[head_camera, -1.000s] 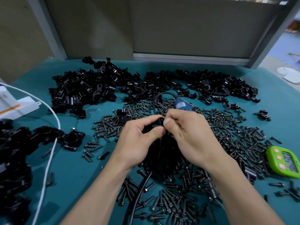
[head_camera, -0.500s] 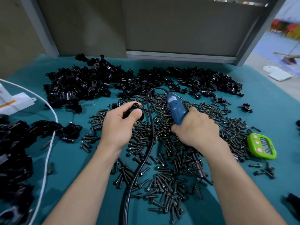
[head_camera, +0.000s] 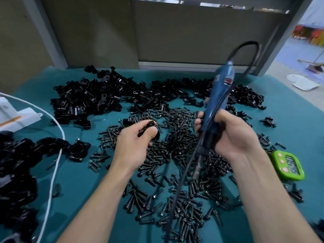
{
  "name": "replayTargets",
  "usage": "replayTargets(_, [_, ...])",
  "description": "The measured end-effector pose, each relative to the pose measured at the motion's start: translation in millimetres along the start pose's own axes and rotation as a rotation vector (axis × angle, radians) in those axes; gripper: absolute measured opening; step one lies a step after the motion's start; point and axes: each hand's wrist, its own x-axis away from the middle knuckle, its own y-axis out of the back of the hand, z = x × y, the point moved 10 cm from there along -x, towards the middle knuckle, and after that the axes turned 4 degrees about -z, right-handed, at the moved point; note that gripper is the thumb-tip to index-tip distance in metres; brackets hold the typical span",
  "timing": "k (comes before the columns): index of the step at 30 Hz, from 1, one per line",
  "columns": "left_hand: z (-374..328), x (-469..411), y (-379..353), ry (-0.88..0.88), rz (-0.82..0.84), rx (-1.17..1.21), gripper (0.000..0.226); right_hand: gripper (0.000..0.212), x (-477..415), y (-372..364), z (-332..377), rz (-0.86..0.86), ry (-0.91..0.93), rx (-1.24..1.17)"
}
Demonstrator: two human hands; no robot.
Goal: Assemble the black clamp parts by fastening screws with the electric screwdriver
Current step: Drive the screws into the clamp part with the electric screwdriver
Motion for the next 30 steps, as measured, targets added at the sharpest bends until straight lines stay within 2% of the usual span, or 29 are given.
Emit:
replayTargets(3, [1,0,-3,0.018,0.025,0.028,0.033,0.019,-11,-5,1,-0.070,0.057,-0.153])
replayTargets(8, [8,0,-12,0.029,0.099,-0.064,0.030,0.009,-29,-4,-3,-0.141,0.154,-0.443])
replayTargets(11, [7,0,-13,0.011,0.134,-0.114,0.028,0.011,-37,9,-6,-0.189,0.196,-0.546])
replayTargets(15, [1,3,-16,-0.013,0.169,-0.177,0.025,0.014,-37,29,-7,-0.236,0.225,-0.538])
replayTargets(20, [-5,8,-18,-0.051,0.193,-0.256,0.025,0.006,-38,42,-13,-0.262,0.213,-0.702])
replayTargets(24, [-7,11,-19,-0.079,0.178,-0.295,0.017,0.014,-37,46,-20,-0.307,0.192,-0.768])
replayTargets(30, [-4,11,-17,-0.074,0.145,-0.295,0.026,0.026,-37,47,-24,-0.369,0.208,-0.731])
